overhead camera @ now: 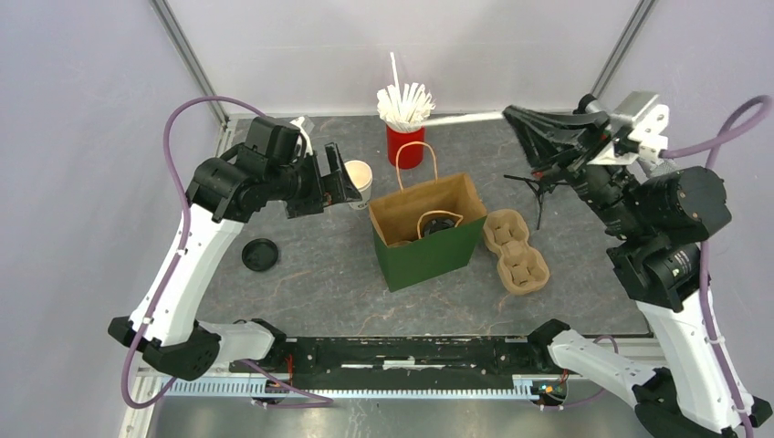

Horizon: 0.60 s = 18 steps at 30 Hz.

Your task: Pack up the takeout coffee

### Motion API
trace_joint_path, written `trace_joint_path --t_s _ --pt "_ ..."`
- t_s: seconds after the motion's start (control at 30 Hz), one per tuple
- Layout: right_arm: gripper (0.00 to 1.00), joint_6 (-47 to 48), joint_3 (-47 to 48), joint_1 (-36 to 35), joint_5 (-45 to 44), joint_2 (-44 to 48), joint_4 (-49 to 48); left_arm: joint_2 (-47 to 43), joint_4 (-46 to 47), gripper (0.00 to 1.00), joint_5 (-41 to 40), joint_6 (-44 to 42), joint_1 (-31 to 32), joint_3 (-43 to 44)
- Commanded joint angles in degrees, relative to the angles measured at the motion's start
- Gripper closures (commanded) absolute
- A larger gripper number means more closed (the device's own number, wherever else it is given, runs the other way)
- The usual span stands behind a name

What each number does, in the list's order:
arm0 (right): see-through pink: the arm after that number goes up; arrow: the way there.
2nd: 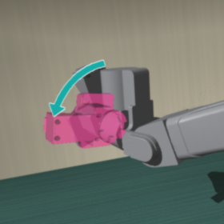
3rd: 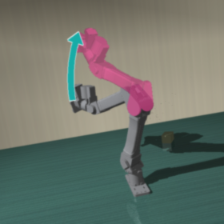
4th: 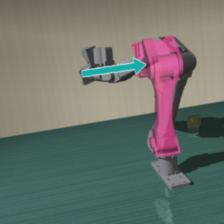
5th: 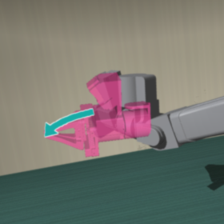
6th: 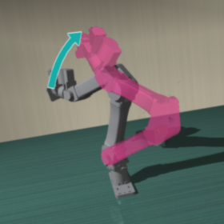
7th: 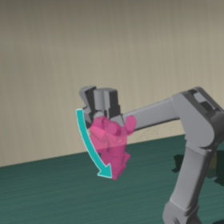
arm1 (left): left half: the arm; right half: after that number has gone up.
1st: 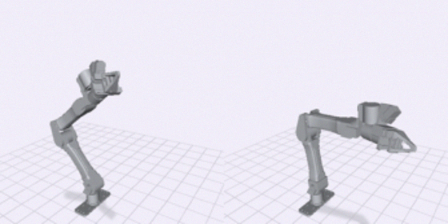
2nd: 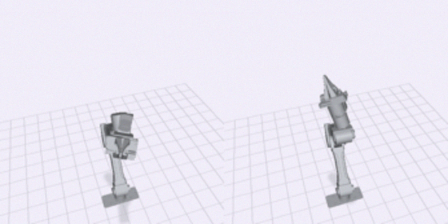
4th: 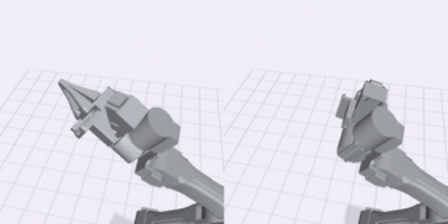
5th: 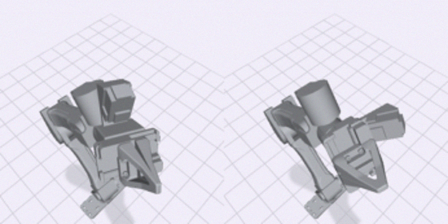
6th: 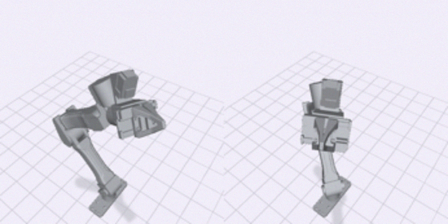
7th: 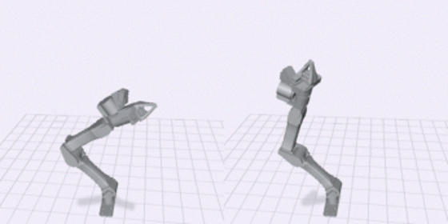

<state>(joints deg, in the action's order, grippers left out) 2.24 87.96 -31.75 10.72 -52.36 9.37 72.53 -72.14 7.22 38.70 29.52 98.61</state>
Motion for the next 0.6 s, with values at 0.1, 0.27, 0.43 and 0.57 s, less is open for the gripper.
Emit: trace_joint_path --t_s 0.1,0.27,0.43,0.57 --pt "0.92 -4.4 -3.12 0.1 13.44 -2.74 8.22 0.33 2.88 0.0 0.9 0.3 -0.29 -0.15" --pt "0.92 1.69 0.45 0.06 14.91 -5.82 16.56 -0.08 2.88 0.0 0.05 0.33 -0.31 -0.42" --pt "0.92 8.52 5.82 0.11 14.3 -9.53 27.34 -0.79 3.14 0.0 -0.46 0.25 -0.34 -1.47" --pt "0.91 11.48 9.24 0.1 13.26 -11.88 31.33 -1.93 3.67 0.0 -3.08 -0.77 -0.28 -4.46"
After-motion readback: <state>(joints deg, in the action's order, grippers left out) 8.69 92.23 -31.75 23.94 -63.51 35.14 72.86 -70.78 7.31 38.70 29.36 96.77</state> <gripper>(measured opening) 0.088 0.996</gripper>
